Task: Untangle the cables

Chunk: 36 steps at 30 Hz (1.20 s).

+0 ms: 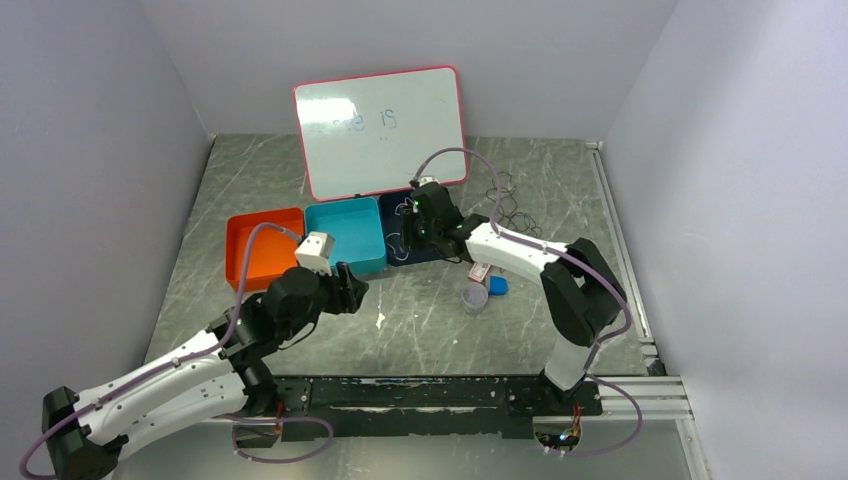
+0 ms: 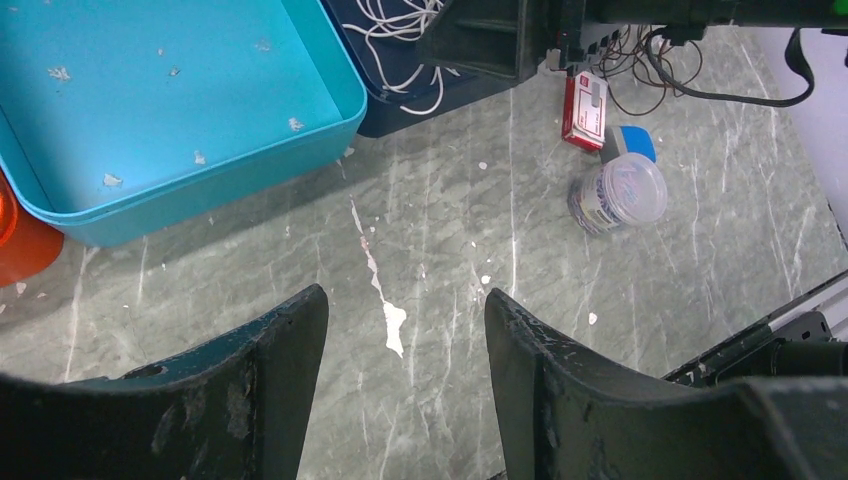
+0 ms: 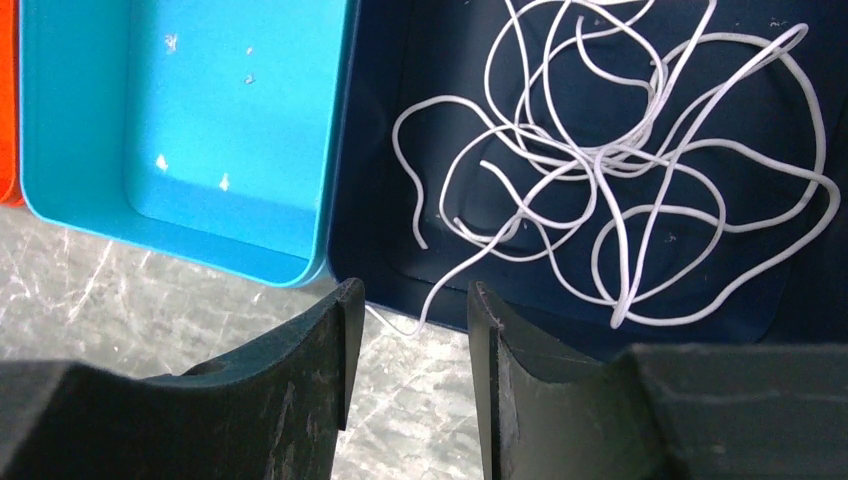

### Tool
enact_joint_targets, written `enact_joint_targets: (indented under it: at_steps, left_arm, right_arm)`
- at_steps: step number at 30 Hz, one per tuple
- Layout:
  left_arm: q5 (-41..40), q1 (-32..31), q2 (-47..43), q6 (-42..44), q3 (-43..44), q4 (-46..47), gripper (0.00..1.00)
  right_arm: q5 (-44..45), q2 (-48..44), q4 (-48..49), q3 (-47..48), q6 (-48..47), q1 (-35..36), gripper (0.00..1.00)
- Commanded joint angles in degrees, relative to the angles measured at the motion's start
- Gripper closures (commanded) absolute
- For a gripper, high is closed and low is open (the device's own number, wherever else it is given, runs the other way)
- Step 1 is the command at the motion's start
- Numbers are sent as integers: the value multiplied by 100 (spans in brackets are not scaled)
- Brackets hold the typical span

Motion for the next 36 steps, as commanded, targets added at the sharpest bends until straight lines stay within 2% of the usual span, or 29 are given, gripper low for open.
enact_joint_targets:
  at_steps: [1, 10, 19, 23, 29, 36]
  left_arm:
    - [-159, -38, -99, -53, -64, -86, 36]
    - [-184, -39, -134, -70, -82, -133, 36]
    - [-205, -42, -181, -92, -73, -211, 36]
    - [-240, -38, -233, -103, -64, -262, 36]
    - [-249, -43, -241, -104, -38, -318, 36]
    - [-258, -38, -255, -115, -38, -335, 36]
  right_arm:
    - [195, 206, 1, 188, -7, 10, 54]
    - [81, 432, 15, 281, -16, 13, 57]
    - [170, 449, 178, 347, -28, 5, 86]
    - [317, 353, 325, 360, -50, -18, 93]
    - [129, 401, 532, 548, -22, -280, 96]
    - [-6, 914, 608, 934, -116, -414, 96]
